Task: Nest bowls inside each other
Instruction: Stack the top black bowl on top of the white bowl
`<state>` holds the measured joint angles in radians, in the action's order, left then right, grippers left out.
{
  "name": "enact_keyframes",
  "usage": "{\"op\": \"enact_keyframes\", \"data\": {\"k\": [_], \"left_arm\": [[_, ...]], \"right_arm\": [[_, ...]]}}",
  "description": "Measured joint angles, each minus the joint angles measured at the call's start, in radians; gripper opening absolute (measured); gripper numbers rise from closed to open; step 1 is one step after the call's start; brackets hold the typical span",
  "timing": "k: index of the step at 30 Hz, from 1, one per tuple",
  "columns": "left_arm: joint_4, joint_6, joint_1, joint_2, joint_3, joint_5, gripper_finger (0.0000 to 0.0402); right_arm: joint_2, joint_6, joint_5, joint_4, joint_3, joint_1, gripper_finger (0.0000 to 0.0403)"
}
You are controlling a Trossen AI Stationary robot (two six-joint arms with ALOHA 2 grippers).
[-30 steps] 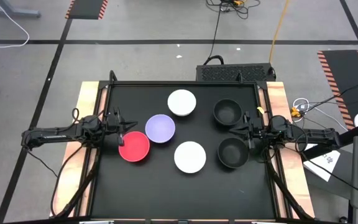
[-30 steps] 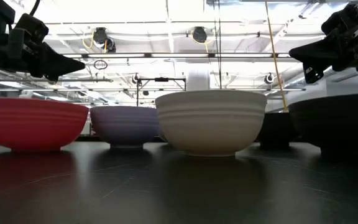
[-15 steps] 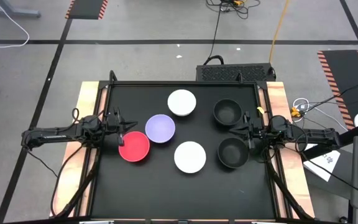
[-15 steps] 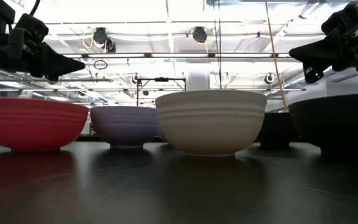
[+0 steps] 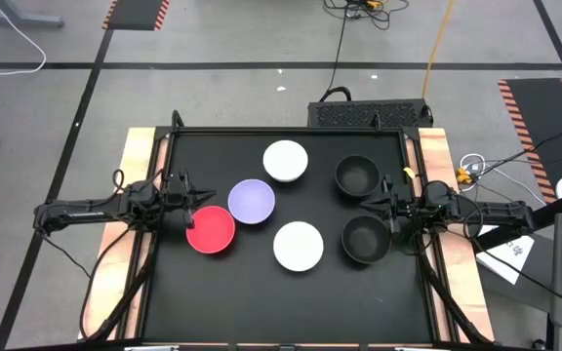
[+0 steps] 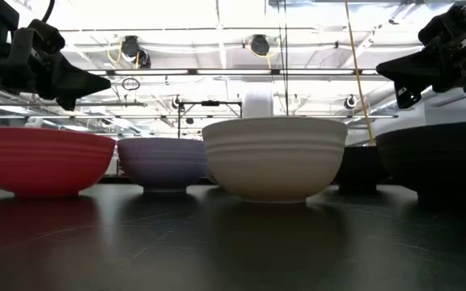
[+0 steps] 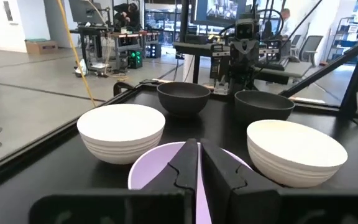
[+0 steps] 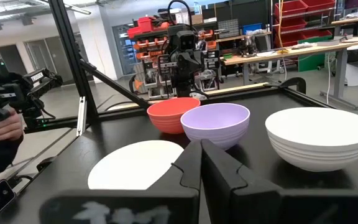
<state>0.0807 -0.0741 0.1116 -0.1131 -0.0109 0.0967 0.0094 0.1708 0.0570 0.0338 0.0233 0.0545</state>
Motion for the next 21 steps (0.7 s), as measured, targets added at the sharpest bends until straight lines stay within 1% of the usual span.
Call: {"op": "enact_keyframes", "data": {"k": [11, 15, 21], "left_arm": [[0.028, -0.011, 0.000, 0.000, 0.000, -0.002, 0.0021], [0.036, 0.011, 0.000, 0.000, 0.000, 0.000, 0.0021], [0.083, 0.025, 0.000, 0.000, 0.000, 0.008, 0.0021]], "right_arm": [[0.000, 0.000, 0.000, 0.033, 0.000, 0.000, 0.0000], [0.000, 0.000, 0.000, 0.043, 0.000, 0.000, 0.0000], [0.000, -0.060, 0.000, 0.075, 0.000, 0.000, 0.0000]]}}
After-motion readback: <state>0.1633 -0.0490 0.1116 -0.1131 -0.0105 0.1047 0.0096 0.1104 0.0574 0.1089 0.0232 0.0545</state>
